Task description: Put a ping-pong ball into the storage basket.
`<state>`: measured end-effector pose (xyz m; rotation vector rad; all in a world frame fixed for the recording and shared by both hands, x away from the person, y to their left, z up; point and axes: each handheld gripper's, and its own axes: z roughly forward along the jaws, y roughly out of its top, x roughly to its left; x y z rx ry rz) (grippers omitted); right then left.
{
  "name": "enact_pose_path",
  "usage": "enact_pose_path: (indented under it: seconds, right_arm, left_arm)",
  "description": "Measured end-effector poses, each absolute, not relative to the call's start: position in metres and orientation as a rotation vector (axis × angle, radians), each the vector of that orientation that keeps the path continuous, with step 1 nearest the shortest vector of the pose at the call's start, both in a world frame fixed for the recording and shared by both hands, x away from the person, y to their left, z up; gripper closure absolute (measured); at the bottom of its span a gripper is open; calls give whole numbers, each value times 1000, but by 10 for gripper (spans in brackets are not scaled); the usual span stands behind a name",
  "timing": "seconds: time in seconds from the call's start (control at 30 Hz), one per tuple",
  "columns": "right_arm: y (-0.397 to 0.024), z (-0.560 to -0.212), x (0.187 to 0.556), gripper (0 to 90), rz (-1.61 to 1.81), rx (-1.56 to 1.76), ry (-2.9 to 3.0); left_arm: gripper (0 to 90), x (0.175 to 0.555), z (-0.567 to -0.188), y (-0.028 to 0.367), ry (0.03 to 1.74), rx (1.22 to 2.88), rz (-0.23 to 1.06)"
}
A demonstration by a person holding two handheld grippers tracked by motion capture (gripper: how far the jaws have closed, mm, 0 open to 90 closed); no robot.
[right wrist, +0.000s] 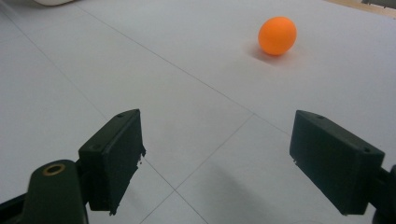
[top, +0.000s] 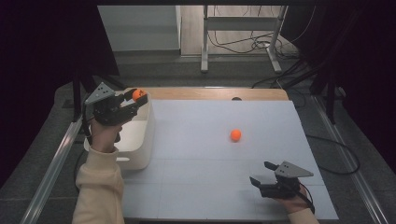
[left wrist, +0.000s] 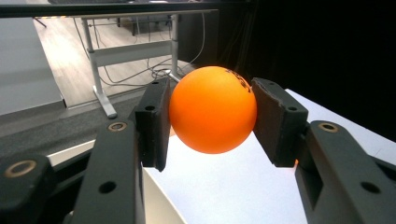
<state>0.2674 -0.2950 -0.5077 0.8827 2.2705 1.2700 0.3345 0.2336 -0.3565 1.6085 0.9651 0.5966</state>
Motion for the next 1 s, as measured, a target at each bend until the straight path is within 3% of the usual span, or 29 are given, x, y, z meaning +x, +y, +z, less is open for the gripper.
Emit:
enact_pose_path:
  seconds: [0.63,1.0]
  right_arm:
    - [-294,-508,267,178,1262,880,2276]
    - [-294,-509,267,178,1250,881,2283]
  left_arm:
    - [501,341,-363,252,1069,1610,663]
    - [501,353,-375,258,1121,1645,635]
